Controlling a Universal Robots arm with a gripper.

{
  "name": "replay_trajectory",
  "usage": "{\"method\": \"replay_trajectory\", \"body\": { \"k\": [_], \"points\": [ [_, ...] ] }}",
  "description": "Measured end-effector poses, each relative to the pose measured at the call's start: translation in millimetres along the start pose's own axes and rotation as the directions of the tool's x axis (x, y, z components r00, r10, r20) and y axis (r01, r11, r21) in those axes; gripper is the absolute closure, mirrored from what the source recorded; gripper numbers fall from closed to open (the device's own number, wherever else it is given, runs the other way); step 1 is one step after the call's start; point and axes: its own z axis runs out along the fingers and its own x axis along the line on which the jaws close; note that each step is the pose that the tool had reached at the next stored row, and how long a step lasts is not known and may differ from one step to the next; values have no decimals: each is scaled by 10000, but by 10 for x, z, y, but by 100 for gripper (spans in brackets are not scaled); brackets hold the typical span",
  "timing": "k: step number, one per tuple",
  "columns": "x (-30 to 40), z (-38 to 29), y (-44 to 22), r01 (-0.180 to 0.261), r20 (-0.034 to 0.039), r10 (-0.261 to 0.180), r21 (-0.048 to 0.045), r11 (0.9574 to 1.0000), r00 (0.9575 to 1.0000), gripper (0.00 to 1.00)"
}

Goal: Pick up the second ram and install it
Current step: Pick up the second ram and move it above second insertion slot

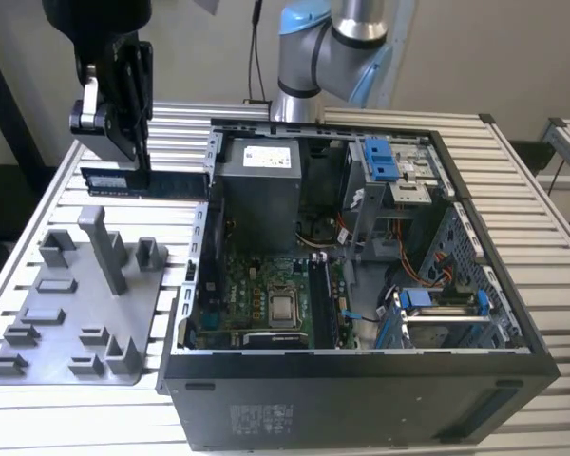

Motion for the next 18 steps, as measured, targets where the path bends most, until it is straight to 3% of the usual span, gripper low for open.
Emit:
{"method": "replay_trajectory", "body": {
  "k": [18],
  "points": [
    [-9,-7,-352,0,-1,0,-8,10000,10000,86]
  ]
}}
